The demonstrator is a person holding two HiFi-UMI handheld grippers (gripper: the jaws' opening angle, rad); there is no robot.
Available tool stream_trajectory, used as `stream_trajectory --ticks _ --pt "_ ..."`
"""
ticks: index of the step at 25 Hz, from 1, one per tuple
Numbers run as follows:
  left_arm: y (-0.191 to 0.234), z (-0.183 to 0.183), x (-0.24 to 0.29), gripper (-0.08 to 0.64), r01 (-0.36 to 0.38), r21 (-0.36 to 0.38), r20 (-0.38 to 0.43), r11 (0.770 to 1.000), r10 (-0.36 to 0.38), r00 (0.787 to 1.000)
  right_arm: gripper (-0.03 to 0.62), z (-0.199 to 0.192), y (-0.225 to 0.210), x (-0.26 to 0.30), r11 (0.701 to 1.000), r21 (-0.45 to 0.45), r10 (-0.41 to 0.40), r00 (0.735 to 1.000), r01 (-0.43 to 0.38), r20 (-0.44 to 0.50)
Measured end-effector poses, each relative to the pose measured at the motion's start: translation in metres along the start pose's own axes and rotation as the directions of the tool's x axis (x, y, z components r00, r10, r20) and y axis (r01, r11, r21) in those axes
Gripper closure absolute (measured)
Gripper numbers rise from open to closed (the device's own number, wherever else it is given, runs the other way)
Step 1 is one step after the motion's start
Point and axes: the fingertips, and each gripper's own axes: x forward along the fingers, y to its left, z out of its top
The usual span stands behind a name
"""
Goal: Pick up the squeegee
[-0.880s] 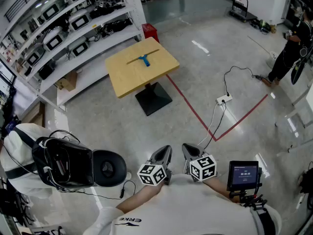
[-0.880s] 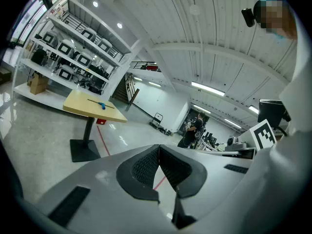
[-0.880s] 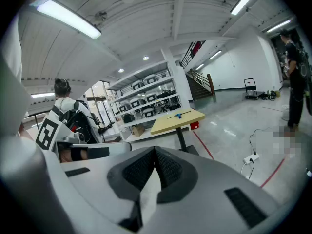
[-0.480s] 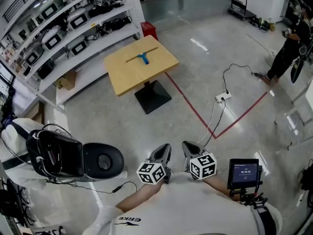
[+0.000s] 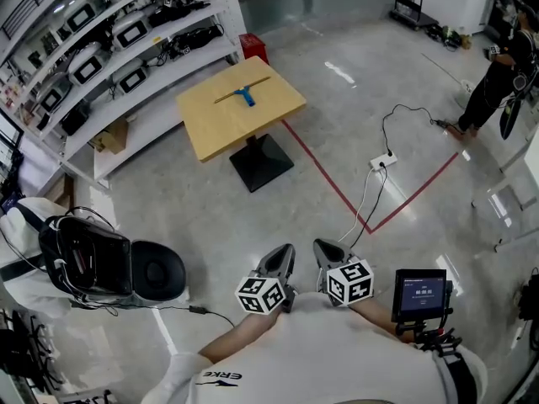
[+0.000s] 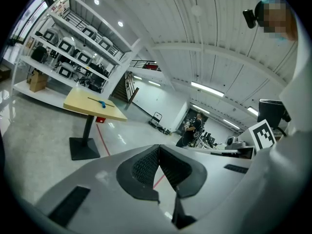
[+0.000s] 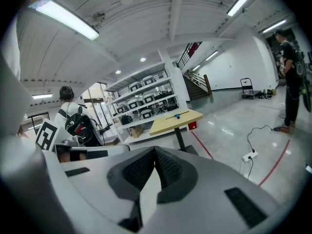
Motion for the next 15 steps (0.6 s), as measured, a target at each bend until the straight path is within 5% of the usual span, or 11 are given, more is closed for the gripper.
stream_trajectory --ticks 15 --pt "0.051 0.017 -0.036 0.555 0.111 0.026 -0.017 0.993 -0.110 0.994 0.588 -0.011 0.052 0.041 0.996 0.009 -0.087 0.996 0.087 0.036"
